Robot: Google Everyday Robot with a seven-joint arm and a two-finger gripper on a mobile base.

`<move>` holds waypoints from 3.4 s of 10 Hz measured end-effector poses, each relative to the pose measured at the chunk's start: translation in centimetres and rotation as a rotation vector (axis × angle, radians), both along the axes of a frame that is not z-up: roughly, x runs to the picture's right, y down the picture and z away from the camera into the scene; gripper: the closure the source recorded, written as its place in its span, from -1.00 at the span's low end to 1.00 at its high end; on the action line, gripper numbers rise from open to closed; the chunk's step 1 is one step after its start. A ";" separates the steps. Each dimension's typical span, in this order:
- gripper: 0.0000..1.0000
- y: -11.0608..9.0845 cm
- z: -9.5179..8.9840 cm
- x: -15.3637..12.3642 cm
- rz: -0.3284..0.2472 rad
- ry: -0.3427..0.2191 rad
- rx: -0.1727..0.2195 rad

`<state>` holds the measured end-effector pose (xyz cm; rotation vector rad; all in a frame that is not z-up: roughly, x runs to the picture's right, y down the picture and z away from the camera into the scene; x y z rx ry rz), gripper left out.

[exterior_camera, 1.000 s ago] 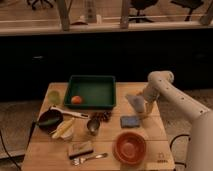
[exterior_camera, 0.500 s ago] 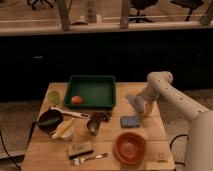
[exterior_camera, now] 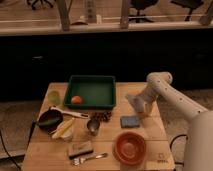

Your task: Place towel in red bowl

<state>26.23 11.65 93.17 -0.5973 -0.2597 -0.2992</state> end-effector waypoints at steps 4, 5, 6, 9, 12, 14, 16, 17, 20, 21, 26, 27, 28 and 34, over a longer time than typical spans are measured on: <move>-0.60 0.3 0.3 0.0 -0.020 -0.016 -0.001; -0.60 0.4 0.3 0.1 -0.023 -0.019 -0.001; -0.60 0.5 0.4 0.1 -0.026 -0.022 -0.002; -0.60 0.7 0.3 0.1 -0.046 -0.036 0.000; -0.60 0.9 0.3 0.1 -0.061 -0.047 0.002; -0.60 0.8 0.2 0.1 -0.064 -0.051 0.005; -0.60 0.8 0.1 0.3 -0.069 -0.057 0.006; -0.60 0.8 0.1 0.3 -0.071 -0.059 0.007; -0.60 0.7 0.1 0.1 -0.081 -0.069 0.009; -0.60 0.7 0.0 0.1 -0.082 -0.071 0.009; -0.60 0.8 -0.1 0.0 -0.099 -0.085 0.010; -0.60 0.8 -0.1 0.0 -0.103 -0.088 0.011; -0.60 0.8 -0.1 0.0 -0.106 -0.091 0.012; -0.60 0.7 -0.2 -0.2 -0.126 -0.108 0.016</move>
